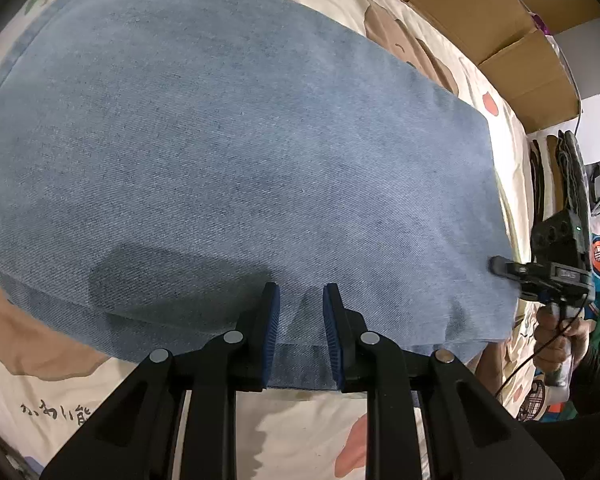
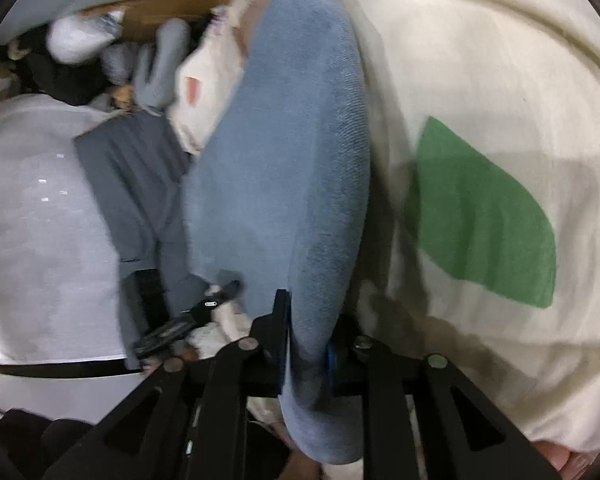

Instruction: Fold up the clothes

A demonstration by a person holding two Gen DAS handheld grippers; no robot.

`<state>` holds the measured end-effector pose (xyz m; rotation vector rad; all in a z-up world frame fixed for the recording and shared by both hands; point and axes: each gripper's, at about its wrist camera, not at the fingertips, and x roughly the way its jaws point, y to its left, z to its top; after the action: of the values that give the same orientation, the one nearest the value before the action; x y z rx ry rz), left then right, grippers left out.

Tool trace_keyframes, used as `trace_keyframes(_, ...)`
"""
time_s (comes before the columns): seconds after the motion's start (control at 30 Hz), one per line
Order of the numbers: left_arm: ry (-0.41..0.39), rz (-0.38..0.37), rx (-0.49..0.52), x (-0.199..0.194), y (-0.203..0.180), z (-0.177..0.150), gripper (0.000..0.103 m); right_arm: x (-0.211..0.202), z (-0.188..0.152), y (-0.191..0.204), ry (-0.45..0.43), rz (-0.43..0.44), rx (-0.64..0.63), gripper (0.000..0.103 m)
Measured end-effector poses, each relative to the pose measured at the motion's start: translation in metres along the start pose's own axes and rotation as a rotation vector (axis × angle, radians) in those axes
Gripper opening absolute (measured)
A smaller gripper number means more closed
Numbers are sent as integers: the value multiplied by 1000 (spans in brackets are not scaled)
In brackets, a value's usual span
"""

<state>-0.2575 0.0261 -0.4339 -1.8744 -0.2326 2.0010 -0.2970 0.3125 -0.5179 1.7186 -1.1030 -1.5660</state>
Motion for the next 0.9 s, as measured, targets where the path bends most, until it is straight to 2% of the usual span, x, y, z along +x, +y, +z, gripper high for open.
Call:
trace_keyframes(0.13, 4, 3, 9, 1, -2, -1, 22, 20, 7, -2, 26, -40, 5, 19)
trace_keyframes(0.3, 14, 4, 12, 1, -3, -2, 22, 25, 10, 3, 19, -94, -31, 10)
trace_keyframes(0.57, 6, 13, 38, -8, -3, -7, 22, -1, 5, 17, -33, -36, -12, 7)
trace_keyframes(0.77, 2, 10, 40, -8, -8, -12, 22, -15, 12, 35, -83, -35, -10, 7)
trace_keyframes(0.9, 2, -5, 53, -15, -8, -22, 22, -41, 16, 24, -87, -47, -7, 7)
